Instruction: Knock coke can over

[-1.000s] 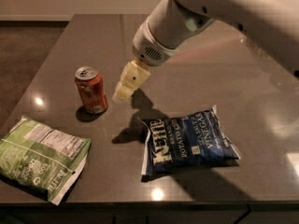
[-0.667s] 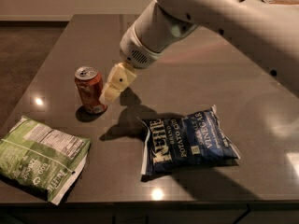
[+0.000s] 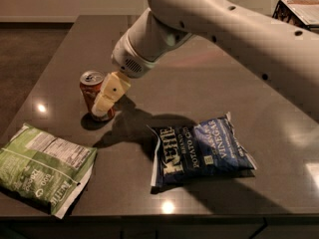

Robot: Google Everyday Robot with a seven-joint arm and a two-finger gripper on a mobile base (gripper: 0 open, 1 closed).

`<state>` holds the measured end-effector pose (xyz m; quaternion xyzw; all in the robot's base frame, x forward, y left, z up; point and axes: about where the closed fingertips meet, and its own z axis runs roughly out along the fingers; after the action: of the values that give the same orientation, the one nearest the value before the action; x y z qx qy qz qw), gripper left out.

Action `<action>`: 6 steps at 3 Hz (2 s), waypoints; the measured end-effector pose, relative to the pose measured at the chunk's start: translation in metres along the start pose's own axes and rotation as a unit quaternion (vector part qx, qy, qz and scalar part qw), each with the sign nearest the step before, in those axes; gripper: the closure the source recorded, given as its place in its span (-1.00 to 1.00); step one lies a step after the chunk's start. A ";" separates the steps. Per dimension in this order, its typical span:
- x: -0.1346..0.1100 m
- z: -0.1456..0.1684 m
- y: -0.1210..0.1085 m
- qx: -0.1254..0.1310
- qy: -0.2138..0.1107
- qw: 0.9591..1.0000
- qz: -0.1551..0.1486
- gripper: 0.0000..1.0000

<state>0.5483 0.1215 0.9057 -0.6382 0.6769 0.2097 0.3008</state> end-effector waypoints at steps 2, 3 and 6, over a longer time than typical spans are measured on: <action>-0.013 0.017 0.013 -0.043 -0.020 0.999 -0.012 -0.63; -0.018 0.017 0.019 -0.062 -0.032 0.997 -0.014 -0.17; -0.022 -0.021 -0.021 -0.056 0.022 0.998 0.012 1.00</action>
Offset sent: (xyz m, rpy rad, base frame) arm -0.0154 0.0281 -0.0062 0.0595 0.0779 0.1178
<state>0.5666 0.1223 0.9380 -0.6500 0.6783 0.2369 0.2474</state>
